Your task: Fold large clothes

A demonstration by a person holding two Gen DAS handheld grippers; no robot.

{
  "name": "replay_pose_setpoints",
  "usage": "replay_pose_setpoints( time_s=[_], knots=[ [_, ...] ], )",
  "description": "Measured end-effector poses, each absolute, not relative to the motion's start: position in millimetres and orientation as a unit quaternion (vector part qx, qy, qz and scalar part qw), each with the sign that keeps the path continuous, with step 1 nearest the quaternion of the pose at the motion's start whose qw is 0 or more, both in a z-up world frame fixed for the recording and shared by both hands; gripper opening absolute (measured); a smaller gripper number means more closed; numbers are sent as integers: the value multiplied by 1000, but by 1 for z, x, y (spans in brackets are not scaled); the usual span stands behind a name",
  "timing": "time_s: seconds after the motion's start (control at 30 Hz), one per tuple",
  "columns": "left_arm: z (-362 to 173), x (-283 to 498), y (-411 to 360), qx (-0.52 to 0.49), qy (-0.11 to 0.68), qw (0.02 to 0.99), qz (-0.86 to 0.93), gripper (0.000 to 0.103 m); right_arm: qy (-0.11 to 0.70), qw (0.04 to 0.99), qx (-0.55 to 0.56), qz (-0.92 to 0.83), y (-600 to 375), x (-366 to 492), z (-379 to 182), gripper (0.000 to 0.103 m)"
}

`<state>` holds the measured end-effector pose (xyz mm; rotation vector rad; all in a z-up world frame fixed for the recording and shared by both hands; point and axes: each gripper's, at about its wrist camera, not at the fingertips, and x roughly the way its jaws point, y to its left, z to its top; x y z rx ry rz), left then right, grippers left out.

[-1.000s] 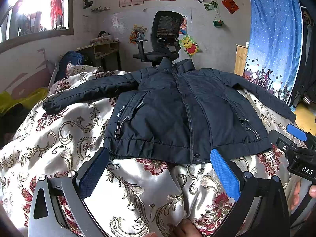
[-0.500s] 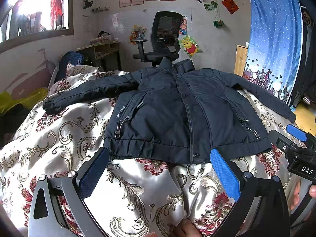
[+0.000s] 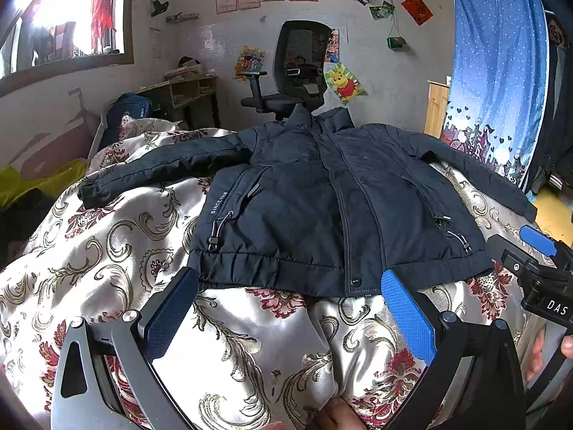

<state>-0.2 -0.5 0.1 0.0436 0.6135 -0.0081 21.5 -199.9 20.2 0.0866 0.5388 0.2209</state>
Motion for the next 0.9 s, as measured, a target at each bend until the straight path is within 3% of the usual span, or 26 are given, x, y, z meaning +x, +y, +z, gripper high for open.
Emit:
replay_pose_setpoints(
  time_s=[0.2,0.5,0.9],
  knots=[
    [1,-1,-1,20,307,951,-1,101,272,956,43,105,-200,22,19,103],
    [-6,25,8,23,345,938,33,101,347,937,22,35,-198,46,6,103],
    [41,76,14,37,356,932,56,100,335,941,43,8,-229,74,33,103]
  ],
)
